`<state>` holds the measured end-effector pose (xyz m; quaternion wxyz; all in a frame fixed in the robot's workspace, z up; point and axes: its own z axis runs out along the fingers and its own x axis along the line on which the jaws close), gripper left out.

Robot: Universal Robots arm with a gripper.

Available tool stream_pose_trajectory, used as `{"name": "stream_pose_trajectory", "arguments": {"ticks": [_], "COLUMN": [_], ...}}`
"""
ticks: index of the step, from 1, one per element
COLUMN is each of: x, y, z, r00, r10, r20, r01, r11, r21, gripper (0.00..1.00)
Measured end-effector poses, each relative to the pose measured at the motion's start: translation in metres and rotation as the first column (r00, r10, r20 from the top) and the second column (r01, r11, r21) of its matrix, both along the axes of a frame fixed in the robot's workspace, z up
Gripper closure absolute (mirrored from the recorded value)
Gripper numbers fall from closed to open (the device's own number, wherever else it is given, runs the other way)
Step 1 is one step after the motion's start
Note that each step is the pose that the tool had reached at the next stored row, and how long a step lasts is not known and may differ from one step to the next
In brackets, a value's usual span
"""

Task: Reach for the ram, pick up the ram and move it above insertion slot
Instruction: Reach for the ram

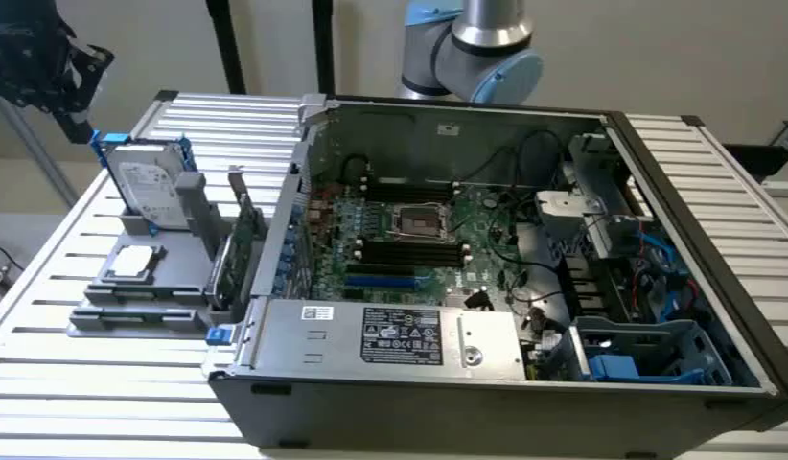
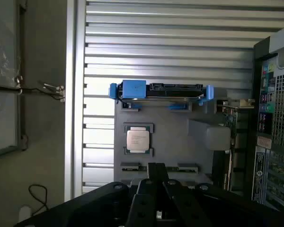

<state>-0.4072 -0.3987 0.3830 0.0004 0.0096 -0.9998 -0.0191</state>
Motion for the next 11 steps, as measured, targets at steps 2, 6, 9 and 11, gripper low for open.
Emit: {"name": "stream_pose_trajectory", "arguments": {"ticks": [2,6,9,11], "x": [0.0,0.0,0.0,0.0], "y": [0.0,0.0,0.0,0.0], "z": [0.0,0.0,0.0,0.0], "r00": [1.0,1.0,1.0,1.0], "r10": [0.0,0.0,0.0,0.0], "r20": [0.0,0.0,0.0,0.0], "r01": [0.0,0.0,0.0,0.0], "r11": [1.0,1.0,1.0,1.0], "r21": [0.0,0.0,0.0,0.0], "gripper": [0.89,0.89,0.89,0.89]}}
